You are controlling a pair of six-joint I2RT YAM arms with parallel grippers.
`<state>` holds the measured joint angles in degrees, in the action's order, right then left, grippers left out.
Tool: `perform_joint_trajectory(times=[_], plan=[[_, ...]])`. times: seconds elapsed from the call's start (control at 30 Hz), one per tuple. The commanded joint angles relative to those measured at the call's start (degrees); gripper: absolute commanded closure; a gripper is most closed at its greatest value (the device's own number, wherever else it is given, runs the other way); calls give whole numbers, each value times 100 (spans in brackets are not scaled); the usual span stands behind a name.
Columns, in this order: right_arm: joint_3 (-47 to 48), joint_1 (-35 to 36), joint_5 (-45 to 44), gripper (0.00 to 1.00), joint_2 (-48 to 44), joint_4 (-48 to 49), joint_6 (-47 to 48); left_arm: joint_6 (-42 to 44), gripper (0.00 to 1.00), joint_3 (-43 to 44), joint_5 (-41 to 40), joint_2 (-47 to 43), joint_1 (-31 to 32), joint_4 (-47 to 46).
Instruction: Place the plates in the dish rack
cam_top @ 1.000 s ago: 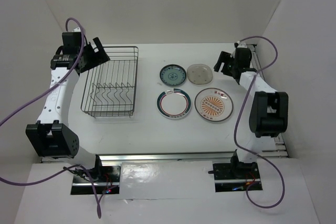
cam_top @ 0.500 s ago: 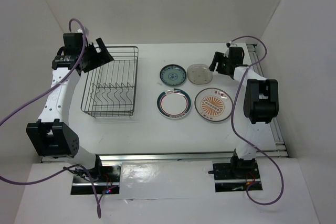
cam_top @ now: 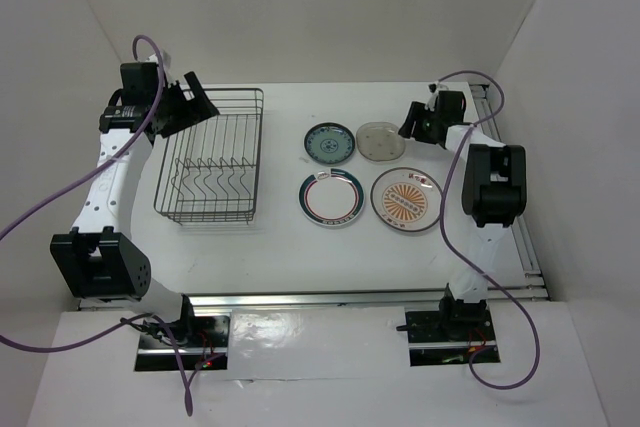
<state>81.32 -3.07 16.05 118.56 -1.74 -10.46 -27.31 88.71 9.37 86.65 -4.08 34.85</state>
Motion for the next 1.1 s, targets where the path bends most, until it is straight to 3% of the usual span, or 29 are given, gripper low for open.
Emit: perform_joint_trajectory(times=[0.0,0.33,0.47,0.7,0.73,0.8,0.97,1.07], plan=[[130,-36,521,39,184,130,97,6,0,-20,136,1,-5,-198],[183,17,574,43,492,-2,202,59,0,-20,188,1,-5,-198],[183,70,522,67,545,-55,264,59,0,-20,188,1,-5,-198],[296,123,267,78,545,-116,264,59,0,-20,188,1,-5,-198],[297,123,197,90,545,-177,264,59,0,-20,188,1,-5,-198],[350,123,39,100,598,-231,264,59,0,-20,188,1,-5,-198],[473,123,-786,100,380,-502,-25,59,0,-20,311,54,-5,-251],[640,192,-2240,100,46,-800,-307,59,0,-20,583,54,-5,-338]])
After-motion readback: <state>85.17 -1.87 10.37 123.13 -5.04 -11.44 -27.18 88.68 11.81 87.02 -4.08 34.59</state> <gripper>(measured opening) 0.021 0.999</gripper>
